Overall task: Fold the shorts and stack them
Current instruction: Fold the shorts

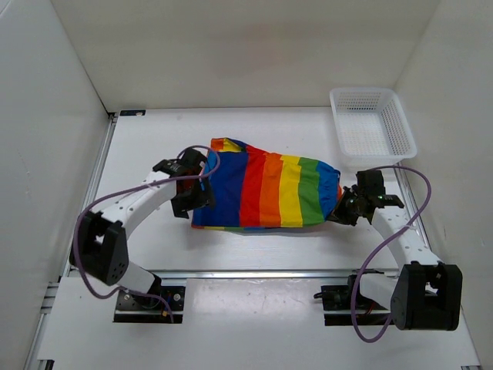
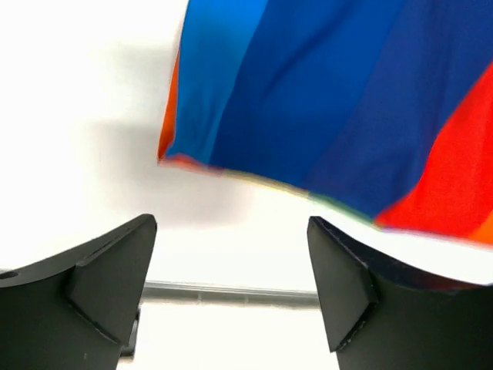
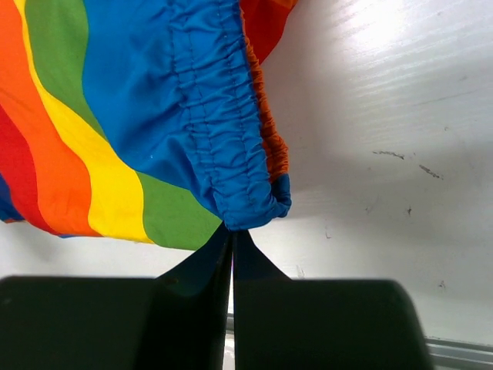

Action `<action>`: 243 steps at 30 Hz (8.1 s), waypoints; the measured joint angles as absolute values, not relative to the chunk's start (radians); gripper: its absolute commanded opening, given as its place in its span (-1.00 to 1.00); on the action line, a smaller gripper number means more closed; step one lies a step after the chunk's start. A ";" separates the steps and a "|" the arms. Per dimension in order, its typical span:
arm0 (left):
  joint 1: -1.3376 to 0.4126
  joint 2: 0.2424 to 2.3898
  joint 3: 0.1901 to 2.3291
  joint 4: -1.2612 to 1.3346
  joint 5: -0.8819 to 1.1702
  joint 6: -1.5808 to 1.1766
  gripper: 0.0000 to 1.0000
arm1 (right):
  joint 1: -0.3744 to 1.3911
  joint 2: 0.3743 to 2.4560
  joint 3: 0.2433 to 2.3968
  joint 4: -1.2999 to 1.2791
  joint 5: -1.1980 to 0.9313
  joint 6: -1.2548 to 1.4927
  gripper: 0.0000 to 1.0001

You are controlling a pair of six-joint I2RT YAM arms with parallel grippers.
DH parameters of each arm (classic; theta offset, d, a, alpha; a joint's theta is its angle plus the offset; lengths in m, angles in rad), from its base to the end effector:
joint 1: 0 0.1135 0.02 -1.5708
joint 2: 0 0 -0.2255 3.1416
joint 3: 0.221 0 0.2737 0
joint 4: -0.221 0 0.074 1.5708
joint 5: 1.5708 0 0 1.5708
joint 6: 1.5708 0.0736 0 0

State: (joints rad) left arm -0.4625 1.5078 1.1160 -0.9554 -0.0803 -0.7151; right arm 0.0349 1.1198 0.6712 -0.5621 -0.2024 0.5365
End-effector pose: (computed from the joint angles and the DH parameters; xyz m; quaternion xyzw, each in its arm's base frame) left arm 0.2785 -0.1322 0.1483 -0.1295 0.9845 -0.0287 0.1149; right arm 0.2653 0.0241 0.1309 0.2102 0.9331 0.1707 0.2365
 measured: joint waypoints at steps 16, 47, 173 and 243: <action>-0.323 1.605 0.905 -0.803 0.094 -0.700 -0.28 | 0.035 1.136 0.673 -0.582 -0.162 0.540 -0.99; -0.300 1.282 1.502 -1.230 -0.051 -0.639 -0.79 | 0.046 0.963 1.076 -0.992 -0.217 0.490 -0.99; -0.118 1.686 1.732 -0.991 0.196 -0.557 -0.79 | 0.081 1.532 1.468 -0.580 -0.196 0.599 -1.00; -0.221 1.264 0.990 -0.913 0.143 -0.632 -0.28 | 0.242 1.128 0.844 -0.680 -0.210 0.542 -0.13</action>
State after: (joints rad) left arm -0.2207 1.2640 0.9901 -0.9131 0.1429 -0.6323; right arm 0.2417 1.1278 0.8444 -0.6800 -0.2100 0.5423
